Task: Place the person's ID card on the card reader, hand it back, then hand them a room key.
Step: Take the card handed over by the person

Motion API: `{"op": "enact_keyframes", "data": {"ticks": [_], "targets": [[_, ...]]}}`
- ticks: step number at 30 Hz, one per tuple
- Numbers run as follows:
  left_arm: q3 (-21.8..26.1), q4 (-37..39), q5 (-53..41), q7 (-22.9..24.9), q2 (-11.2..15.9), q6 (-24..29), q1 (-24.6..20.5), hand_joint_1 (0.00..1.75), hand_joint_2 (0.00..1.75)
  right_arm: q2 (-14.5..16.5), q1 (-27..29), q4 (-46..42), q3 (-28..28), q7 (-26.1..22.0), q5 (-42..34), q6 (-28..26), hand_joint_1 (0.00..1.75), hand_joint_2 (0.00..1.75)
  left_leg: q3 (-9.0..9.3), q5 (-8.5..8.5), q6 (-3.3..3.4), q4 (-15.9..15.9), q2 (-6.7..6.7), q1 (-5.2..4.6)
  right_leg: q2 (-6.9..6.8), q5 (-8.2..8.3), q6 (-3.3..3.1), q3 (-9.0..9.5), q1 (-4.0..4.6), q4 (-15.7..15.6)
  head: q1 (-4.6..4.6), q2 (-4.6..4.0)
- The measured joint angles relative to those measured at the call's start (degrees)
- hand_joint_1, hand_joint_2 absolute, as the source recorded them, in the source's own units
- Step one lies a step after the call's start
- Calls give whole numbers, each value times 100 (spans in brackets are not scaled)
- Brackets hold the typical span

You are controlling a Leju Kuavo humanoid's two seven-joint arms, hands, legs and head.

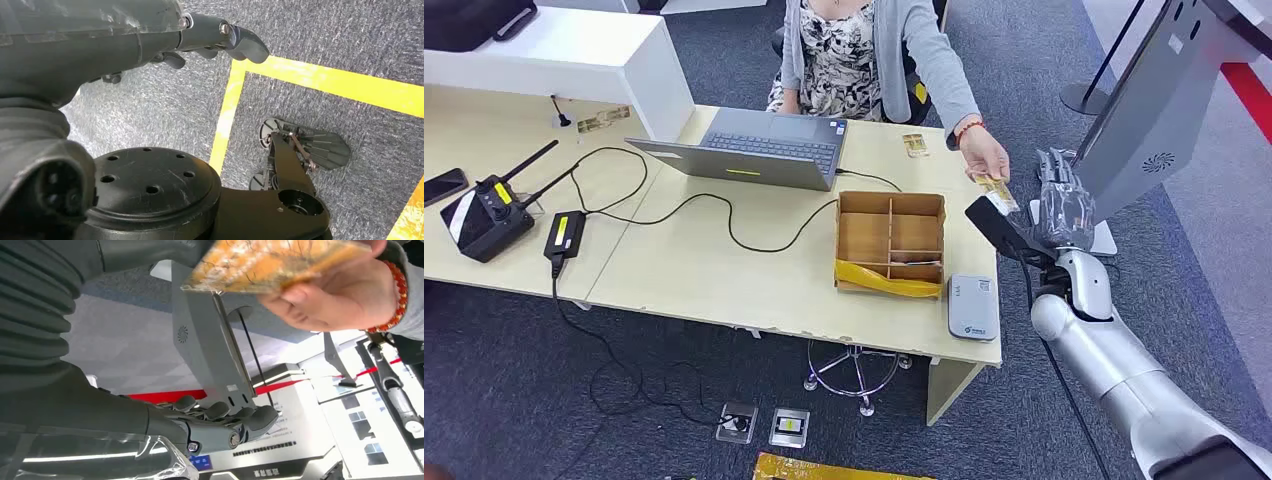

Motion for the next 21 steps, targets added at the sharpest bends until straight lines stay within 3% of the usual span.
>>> {"op": "enact_keyframes", "data": {"ticks": [13, 17, 21], "targets": [[0, 2, -27, 7, 17, -11, 8, 0, 0, 352, -118, 542, 194, -146, -95, -255, 0, 175, -2, 0, 0, 0, 0, 0, 1, 0, 0, -3, 0, 0, -2, 0], [0, 3, -39, 2, 43, -33, 10, 0, 0, 417, -128, 665, 241, -158, -184, -266, 175, 175, -2, 0, 0, 0, 0, 0, 1, 0, 0, -4, 0, 0, -1, 0], [0, 8, -19, 2, 50, 24, 13, 0, 0, 493, -139, 765, 248, -290, -284, -310, 175, 175, -2, 0, 0, 0, 0, 0, 1, 0, 0, -4, 0, 0, -1, 0]]}}
